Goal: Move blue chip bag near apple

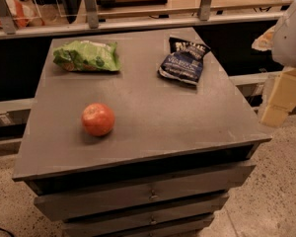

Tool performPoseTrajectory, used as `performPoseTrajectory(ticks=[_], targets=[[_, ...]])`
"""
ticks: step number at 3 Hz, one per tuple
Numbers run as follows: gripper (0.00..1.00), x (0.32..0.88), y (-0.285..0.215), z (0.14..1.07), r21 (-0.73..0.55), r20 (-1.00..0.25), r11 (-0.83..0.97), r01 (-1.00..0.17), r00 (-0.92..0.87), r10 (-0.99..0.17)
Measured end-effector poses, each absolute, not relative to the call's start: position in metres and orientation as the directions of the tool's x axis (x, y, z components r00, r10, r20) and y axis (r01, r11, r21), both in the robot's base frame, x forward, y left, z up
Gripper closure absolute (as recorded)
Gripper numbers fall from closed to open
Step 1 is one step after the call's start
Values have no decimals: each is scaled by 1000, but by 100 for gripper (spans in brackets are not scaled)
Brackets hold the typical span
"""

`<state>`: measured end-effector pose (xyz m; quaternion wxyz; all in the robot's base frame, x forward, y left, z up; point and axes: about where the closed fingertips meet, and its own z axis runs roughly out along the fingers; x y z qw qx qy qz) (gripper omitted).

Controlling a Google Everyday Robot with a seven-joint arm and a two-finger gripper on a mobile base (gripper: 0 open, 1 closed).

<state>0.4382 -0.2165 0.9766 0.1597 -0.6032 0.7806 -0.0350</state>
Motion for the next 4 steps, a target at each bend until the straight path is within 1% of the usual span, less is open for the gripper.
performPoseTrajectory(ticks=[2, 3, 4], targets=[[0, 441, -218, 981, -262, -228, 304, -916, -247, -942], [0, 440, -238, 976, -251, -359, 456, -854, -355, -863], [0, 461, -252, 985, -232, -566, 607, -760, -402, -720]])
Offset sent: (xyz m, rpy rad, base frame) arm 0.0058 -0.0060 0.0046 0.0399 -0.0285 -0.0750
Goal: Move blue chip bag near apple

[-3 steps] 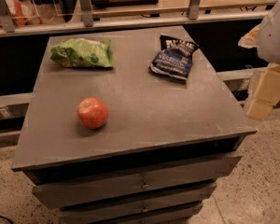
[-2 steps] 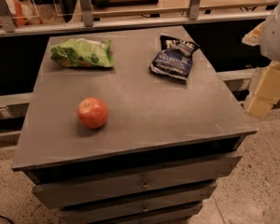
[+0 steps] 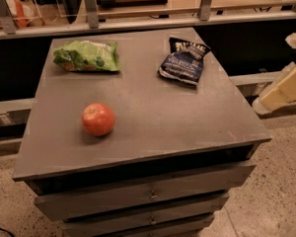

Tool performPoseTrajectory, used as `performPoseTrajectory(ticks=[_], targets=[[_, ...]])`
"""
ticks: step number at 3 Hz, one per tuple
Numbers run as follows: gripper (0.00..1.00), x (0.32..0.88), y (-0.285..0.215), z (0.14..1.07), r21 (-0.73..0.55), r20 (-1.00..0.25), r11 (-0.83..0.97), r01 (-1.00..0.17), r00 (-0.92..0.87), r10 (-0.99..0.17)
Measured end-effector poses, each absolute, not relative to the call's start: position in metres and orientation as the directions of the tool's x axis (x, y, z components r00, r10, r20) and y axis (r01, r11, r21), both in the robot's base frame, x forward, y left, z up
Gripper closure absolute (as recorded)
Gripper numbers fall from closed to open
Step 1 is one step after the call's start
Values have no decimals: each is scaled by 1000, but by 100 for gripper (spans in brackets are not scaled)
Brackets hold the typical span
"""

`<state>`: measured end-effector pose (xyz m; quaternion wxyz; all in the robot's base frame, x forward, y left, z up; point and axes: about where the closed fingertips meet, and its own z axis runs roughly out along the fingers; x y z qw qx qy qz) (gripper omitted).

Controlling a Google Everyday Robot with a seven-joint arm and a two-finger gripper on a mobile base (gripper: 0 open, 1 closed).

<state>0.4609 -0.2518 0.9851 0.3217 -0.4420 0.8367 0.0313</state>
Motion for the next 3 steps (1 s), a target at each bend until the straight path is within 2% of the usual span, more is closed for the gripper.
performPoseTrajectory(ticks=[1, 2, 3], targets=[[0, 492, -261, 995, -221, -717, 699, -680, -372, -589], [0, 525, -264, 986, -188, -784, 752, -632, -364, -502], [0, 554, -258, 958, -124, -790, 784, -608, -418, -449]])
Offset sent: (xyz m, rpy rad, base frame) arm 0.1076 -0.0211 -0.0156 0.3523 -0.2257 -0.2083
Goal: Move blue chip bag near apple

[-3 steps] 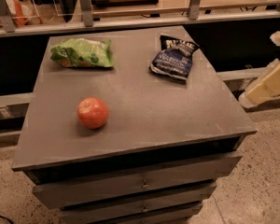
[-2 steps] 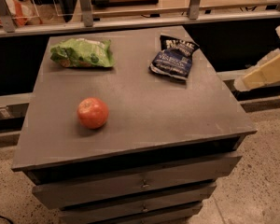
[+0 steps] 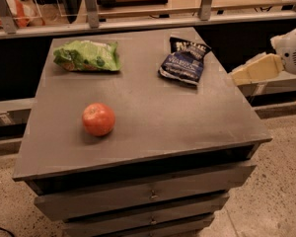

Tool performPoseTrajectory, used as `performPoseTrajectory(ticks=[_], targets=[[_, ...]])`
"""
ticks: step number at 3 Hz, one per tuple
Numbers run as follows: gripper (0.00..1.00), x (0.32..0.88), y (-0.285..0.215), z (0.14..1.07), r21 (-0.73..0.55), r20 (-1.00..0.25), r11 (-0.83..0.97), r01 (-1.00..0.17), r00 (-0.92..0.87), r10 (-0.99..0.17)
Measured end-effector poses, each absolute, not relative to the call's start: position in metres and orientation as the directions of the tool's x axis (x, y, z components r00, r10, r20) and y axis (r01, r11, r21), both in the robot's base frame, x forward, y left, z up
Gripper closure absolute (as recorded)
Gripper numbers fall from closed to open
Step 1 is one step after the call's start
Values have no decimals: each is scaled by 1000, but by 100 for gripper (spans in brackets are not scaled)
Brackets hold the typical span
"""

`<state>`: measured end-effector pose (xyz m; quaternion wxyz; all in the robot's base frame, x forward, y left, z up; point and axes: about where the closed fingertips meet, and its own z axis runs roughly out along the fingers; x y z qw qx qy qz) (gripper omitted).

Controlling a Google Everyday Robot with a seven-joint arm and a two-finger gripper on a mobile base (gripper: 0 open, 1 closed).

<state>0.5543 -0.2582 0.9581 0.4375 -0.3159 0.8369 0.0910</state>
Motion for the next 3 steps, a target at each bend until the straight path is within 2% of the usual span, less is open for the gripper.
performPoseTrajectory(ticks=[1, 2, 3], targets=[[0, 578, -248, 939, -94, -773, 787, -609, -454, -443], [0, 580, -246, 938, -92, -772, 786, -611, -455, -444], [0, 583, -245, 943, -77, -826, 808, -584, -417, -380]])
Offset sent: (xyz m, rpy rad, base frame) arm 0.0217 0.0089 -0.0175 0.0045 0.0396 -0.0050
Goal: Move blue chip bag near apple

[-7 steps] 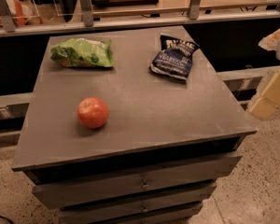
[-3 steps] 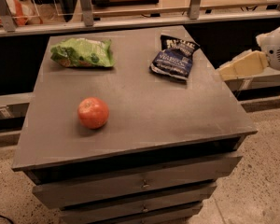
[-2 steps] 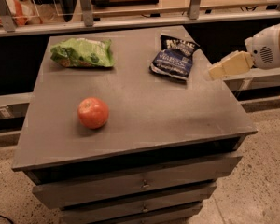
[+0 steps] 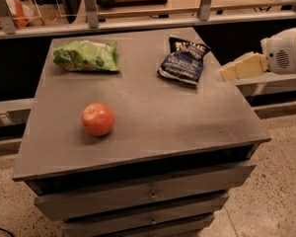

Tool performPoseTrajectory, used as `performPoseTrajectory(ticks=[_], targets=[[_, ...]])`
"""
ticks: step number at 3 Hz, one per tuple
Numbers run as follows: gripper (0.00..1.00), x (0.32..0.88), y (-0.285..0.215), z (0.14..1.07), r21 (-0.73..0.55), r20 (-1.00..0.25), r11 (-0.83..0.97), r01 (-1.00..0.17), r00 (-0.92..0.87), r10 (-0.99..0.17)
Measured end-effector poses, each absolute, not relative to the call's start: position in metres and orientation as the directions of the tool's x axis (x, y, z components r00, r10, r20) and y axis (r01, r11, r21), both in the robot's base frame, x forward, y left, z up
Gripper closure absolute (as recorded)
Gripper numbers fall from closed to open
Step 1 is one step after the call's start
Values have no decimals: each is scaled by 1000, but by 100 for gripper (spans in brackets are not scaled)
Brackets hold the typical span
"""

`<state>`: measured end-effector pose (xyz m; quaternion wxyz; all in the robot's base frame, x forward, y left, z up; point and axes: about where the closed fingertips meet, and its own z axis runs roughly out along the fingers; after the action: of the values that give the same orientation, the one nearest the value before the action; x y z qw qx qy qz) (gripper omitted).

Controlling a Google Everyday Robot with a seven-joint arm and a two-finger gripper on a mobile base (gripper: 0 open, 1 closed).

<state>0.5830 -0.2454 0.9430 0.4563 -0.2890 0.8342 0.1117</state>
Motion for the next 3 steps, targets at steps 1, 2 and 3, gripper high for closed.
performPoseTrajectory(ticks=[1, 2, 3], targets=[[0, 589, -241, 940, -105, -879, 833, -543, -342, -334], [0, 601, -240, 938, -140, -892, 859, -493, -313, -325], [0, 618, -237, 929, -130, -890, 878, -462, -337, -309]])
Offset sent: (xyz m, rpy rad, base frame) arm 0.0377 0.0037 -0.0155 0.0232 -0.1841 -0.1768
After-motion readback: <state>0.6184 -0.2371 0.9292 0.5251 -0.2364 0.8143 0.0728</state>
